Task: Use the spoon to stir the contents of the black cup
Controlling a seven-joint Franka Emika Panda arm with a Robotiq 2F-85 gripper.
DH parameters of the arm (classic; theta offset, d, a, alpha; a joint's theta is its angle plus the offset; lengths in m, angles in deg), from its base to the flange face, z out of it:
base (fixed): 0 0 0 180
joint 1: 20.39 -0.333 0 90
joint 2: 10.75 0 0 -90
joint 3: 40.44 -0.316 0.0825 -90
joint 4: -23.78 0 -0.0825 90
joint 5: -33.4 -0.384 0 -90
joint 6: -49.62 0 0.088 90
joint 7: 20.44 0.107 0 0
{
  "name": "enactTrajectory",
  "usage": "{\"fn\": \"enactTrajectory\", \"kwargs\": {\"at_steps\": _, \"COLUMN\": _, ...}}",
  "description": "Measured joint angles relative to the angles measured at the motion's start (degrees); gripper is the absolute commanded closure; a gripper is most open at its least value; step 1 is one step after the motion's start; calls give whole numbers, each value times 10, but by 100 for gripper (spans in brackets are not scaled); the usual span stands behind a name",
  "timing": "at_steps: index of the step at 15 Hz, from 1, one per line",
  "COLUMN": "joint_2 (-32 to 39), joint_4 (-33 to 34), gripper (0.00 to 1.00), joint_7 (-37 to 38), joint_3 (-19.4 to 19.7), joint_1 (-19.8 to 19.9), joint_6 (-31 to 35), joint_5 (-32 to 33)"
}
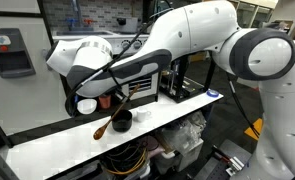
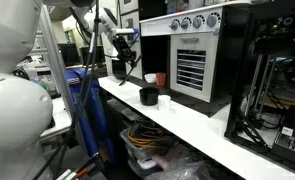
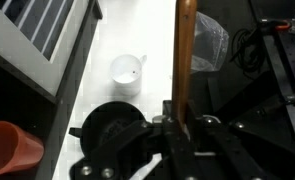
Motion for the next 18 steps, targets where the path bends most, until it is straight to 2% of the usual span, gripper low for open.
{"fn": "enactTrajectory", "kwargs": {"at_steps": 6, "joint_2": 6, "joint_4": 25, "gripper": 96, "joint_7": -12, "joint_3": 0, "joint_1": -14, "joint_6": -46, "joint_5": 86}}
{"fn": "enactTrajectory", "kwargs": {"at_steps": 11, "joint_2": 26, "joint_4": 37, "gripper": 96, "joint_7": -26, "joint_3": 1, "joint_1": -15, "joint_6": -48, "joint_5": 154}}
{"fn": "enactTrajectory", "kwargs": {"at_steps": 18, "joint_2": 56, "joint_4": 55, "gripper": 96, "joint_7": -47, "joint_3": 2, "joint_1": -17, "joint_6": -67, "joint_5": 217}}
